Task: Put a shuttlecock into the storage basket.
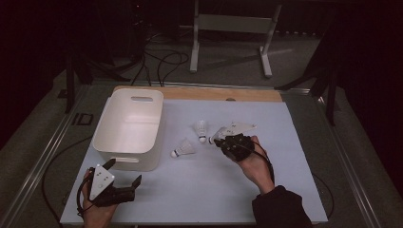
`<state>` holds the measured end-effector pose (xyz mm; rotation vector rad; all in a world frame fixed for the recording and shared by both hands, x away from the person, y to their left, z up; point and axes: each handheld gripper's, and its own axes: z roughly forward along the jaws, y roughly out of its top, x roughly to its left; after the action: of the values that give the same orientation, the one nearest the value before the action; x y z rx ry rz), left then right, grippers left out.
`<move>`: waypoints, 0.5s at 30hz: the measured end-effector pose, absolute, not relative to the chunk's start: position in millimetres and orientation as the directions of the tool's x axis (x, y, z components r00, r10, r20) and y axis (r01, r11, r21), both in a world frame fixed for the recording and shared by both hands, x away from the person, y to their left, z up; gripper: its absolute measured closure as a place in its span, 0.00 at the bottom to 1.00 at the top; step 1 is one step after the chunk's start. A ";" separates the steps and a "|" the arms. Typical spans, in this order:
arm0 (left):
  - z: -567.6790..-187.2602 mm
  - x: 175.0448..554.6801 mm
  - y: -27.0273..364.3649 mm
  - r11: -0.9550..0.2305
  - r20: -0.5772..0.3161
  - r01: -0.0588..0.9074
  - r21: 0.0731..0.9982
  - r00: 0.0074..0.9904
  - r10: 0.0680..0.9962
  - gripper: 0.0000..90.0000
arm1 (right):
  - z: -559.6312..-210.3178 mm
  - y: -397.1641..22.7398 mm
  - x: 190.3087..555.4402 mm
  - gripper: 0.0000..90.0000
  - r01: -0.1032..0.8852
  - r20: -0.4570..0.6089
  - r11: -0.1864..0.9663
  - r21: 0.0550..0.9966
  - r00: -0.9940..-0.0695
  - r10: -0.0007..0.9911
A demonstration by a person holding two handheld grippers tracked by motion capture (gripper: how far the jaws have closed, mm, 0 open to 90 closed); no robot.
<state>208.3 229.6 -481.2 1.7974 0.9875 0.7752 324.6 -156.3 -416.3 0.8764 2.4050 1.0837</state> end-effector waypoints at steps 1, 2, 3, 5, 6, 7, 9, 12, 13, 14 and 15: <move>-481.2 208.3 229.6 -0.261 0.092 0.297 0.918 0.481 0.872 0.00 | -415.8 -156.0 325.4 0.99 0.389 -0.070 0.513 0.765 -0.742 0.667; -481.2 208.3 229.6 -0.261 0.092 0.298 0.918 0.481 0.872 0.00 | -415.8 -156.0 325.4 0.99 0.389 -0.070 0.513 0.765 -0.742 0.667; -481.2 208.4 229.5 -0.262 0.092 0.298 0.918 0.481 0.872 0.00 | -415.6 -155.9 325.8 0.99 0.387 -0.071 0.514 0.765 -0.743 0.666; -481.2 208.3 229.5 -0.261 0.092 0.297 0.918 0.481 0.872 0.00 | -415.2 -155.1 326.3 0.99 0.389 -0.069 0.511 0.766 -0.741 0.668; -481.3 208.3 229.5 -0.261 0.092 0.298 0.918 0.481 0.872 0.00 | -414.8 -154.8 326.7 0.99 0.388 -0.070 0.512 0.766 -0.742 0.667; -481.2 208.4 229.6 -0.261 0.092 0.298 0.918 0.481 0.872 0.00 | -414.5 -154.5 327.0 0.99 0.387 -0.070 0.512 0.767 -0.742 0.667; -481.2 208.4 229.7 -0.261 0.092 0.298 0.918 0.481 0.872 0.00 | -413.6 -153.7 327.7 0.99 0.384 -0.072 0.511 0.769 -0.743 0.666; -481.3 208.4 229.6 -0.261 0.092 0.298 0.918 0.481 0.872 0.00 | -412.6 -152.5 328.6 0.99 0.384 -0.073 0.510 0.770 -0.741 0.667; -481.3 208.4 229.6 -0.261 0.092 0.298 0.918 0.481 0.872 0.00 | -412.4 -152.2 328.9 0.99 0.382 -0.073 0.510 0.770 -0.742 0.666; -481.3 208.4 229.7 -0.261 0.092 0.298 0.918 0.481 0.872 0.00 | -412.3 -151.9 329.2 0.99 0.380 -0.075 0.511 0.771 -0.743 0.665; -481.3 208.5 229.7 -0.261 0.092 0.297 0.918 0.481 0.872 0.00 | -412.0 -151.8 329.4 0.99 0.379 -0.075 0.512 0.771 -0.744 0.664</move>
<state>208.5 229.7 -481.3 1.7975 0.9882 0.7752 329.4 -151.8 -412.0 0.8651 2.3958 1.0918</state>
